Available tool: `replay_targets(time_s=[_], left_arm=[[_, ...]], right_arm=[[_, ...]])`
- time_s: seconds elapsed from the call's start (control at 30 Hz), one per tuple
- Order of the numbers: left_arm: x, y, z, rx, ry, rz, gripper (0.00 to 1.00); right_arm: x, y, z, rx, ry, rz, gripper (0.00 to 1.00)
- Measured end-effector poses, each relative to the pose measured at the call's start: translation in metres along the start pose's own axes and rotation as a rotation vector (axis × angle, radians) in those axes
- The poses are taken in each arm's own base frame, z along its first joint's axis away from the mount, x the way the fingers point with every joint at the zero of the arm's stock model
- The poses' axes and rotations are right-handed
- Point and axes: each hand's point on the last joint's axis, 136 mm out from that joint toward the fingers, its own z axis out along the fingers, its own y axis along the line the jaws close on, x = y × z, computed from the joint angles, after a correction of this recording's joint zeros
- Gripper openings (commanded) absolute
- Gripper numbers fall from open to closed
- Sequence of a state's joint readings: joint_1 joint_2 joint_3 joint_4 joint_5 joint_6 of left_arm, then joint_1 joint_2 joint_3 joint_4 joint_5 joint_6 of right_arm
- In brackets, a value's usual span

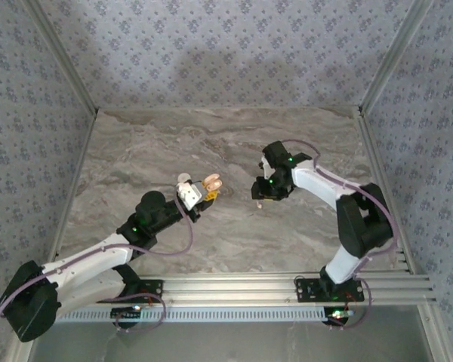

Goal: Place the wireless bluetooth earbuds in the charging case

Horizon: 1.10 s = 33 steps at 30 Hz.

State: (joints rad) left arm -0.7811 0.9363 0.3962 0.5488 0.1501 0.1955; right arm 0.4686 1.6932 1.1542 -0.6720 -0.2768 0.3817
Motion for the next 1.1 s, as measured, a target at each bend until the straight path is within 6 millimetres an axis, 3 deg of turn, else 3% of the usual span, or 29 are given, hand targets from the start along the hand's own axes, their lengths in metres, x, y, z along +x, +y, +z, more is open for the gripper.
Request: replay_targets(time_s=[0.27,0.63,0.9,1.1], left_arm=[[0.01,0.001,-0.006,-0.018,0.023,-0.005,0.13],[0.006,0.004,-0.009,-0.037,0.015,-0.003,0.13],[0.006,0.004,-0.009,-0.037,0.016,-0.003,0.13],[0.005,0.005,-0.011,-0.04,0.018,-0.003,0.13]], right_arm=[[-0.015,-0.002,0.023,0.025,0.055,-0.035,0.38],[-0.009,-0.016,0.048,0.079,0.132,-0.037,0.35],[-0.009,-0.015,0.049,0.081,0.14,-0.047,0.33],[-0.006,-0.001,0.052,0.062,0.149,-0.097,0.31]])
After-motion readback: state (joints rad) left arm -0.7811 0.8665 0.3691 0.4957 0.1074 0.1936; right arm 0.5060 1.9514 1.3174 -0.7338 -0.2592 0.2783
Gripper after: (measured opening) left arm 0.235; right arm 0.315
